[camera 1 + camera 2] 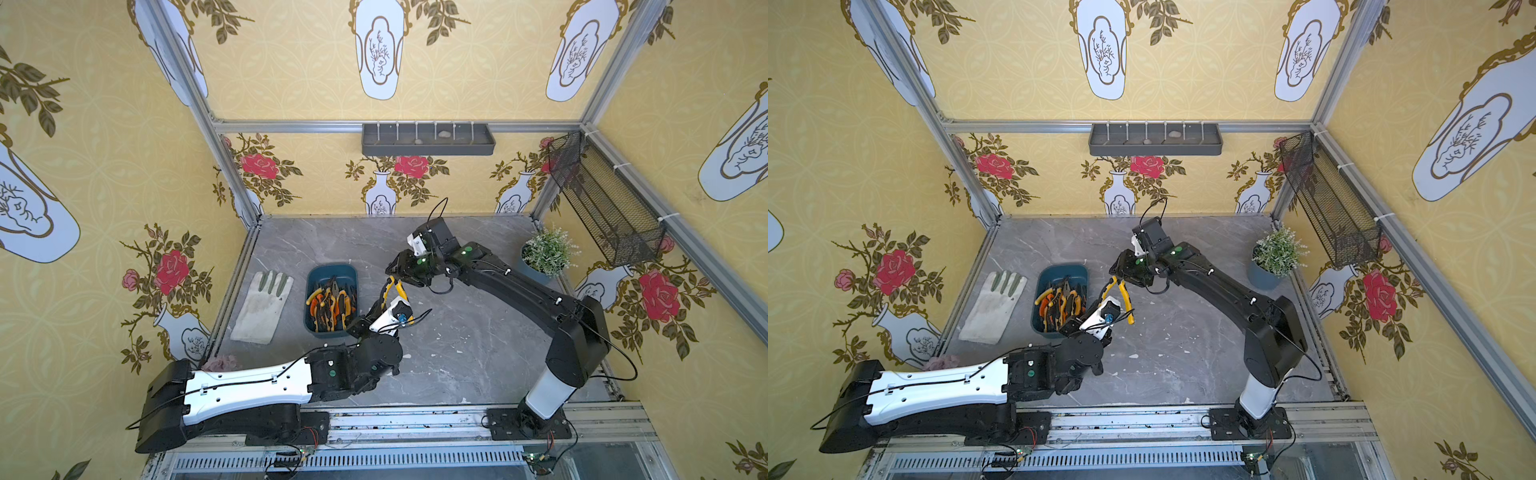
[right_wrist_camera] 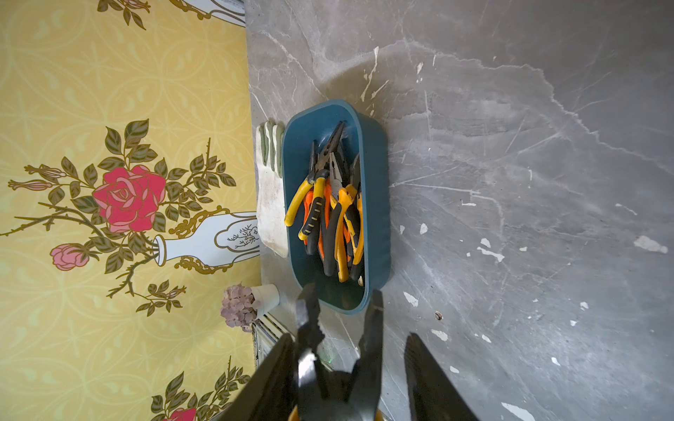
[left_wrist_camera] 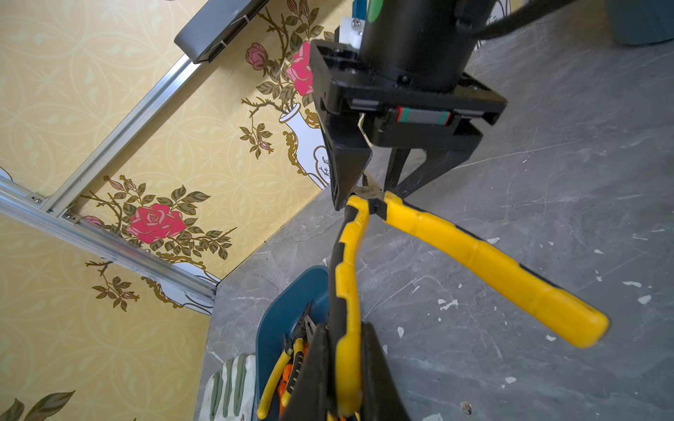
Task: Take the pliers out of the storage box
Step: Place the pliers at the center of the board.
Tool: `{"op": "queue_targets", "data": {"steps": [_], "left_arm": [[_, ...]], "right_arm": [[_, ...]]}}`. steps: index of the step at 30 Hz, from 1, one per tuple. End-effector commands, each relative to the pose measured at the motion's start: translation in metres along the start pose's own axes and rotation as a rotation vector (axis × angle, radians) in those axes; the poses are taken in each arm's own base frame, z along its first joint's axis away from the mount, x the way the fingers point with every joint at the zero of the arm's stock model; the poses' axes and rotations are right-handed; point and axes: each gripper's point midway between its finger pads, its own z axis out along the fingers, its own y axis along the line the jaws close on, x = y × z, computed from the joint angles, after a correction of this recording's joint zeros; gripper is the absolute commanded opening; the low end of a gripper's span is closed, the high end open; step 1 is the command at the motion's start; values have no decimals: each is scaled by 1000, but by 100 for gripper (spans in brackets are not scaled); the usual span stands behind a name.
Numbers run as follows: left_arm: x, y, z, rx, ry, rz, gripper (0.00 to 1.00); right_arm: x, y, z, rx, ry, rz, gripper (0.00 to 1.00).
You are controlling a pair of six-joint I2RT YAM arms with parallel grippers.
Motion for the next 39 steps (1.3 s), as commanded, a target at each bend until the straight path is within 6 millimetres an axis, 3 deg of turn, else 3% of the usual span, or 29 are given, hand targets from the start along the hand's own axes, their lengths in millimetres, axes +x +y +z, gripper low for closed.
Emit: {"op": "queue_targets", "data": {"steps": [1,4,7,10,16,23,30,35,38,39], "left_arm": [[-7,6,0,-39,-21,-66,0],[-7,6,0,-38,-22,-67,0],[-6,6,0,-42,-21,-66,0],[-6,7,-1,-44,-21,-65,0],[-6,9,-1,-50,-22,-70,0],[-4,11,-2,-60,-15,-80,0],[1,11,-2,-57,-5,-96,63],[5,13,-2,-76,12,-105,84],[2,19,-5,-72,10,-138,89],[0,22,-7,-67,6,-156,96]], "right_arm": [[2,10,3,-32,16,-19,49],[5,12,8,-26,36,-34,49],[6,13,11,-26,45,-37,40],[6,13,12,-23,45,-37,36],[6,8,11,3,41,-34,11],[3,9,6,15,16,-60,0],[-2,10,-2,29,-18,-77,0],[-6,8,-7,54,-41,-89,0],[-14,-6,-12,139,-65,-121,0],[-19,-15,-17,190,-83,-133,0]]}}
